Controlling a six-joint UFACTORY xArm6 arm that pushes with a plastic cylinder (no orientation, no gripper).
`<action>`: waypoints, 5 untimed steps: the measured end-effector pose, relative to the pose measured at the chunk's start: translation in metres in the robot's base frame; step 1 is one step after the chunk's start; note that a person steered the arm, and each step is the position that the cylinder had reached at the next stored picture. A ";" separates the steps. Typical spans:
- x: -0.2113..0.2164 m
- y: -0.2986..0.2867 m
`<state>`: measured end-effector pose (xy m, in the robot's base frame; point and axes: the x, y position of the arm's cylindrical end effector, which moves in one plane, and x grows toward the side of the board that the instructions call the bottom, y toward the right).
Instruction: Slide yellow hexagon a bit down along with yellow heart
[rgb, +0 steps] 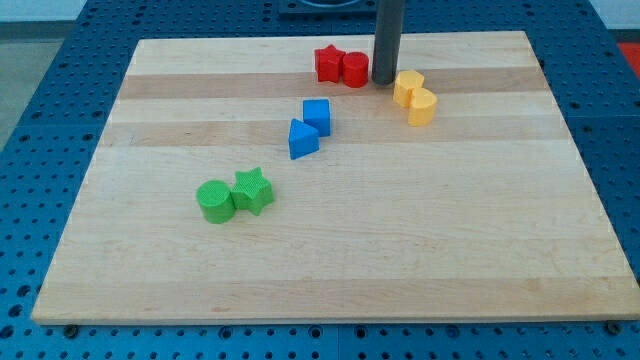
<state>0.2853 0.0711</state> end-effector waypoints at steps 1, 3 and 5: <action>-0.002 0.000; 0.020 0.003; -0.002 0.015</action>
<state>0.2835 0.0859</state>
